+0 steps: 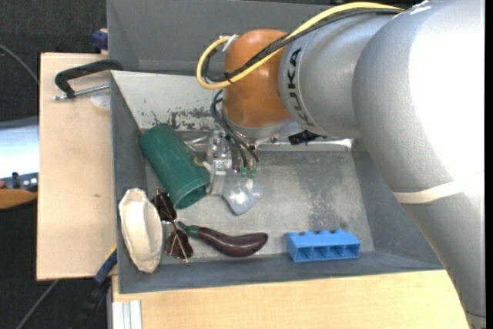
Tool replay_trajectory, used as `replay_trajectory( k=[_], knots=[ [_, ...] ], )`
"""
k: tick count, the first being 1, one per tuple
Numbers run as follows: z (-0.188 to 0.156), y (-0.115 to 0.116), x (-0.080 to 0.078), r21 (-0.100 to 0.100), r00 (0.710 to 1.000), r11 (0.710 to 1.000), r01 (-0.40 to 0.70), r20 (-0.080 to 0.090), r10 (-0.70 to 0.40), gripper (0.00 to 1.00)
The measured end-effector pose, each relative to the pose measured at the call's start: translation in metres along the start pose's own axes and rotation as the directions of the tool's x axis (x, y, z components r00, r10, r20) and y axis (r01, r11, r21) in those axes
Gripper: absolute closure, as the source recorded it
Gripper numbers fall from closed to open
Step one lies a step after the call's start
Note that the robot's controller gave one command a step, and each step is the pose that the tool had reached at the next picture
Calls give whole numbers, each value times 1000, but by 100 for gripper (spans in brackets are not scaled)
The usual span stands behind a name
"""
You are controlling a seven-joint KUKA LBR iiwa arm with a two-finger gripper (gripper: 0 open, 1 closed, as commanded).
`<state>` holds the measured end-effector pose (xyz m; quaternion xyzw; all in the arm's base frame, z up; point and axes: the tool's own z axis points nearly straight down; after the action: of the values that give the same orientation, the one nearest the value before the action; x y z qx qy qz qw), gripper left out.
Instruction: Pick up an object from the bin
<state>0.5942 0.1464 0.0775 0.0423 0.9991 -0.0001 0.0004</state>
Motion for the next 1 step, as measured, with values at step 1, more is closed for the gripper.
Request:
replay_trajectory(
  k=[1],
  knots=[
    [-1,-1,-1,-2,998,998,68,5,-68,100]
  ],
)
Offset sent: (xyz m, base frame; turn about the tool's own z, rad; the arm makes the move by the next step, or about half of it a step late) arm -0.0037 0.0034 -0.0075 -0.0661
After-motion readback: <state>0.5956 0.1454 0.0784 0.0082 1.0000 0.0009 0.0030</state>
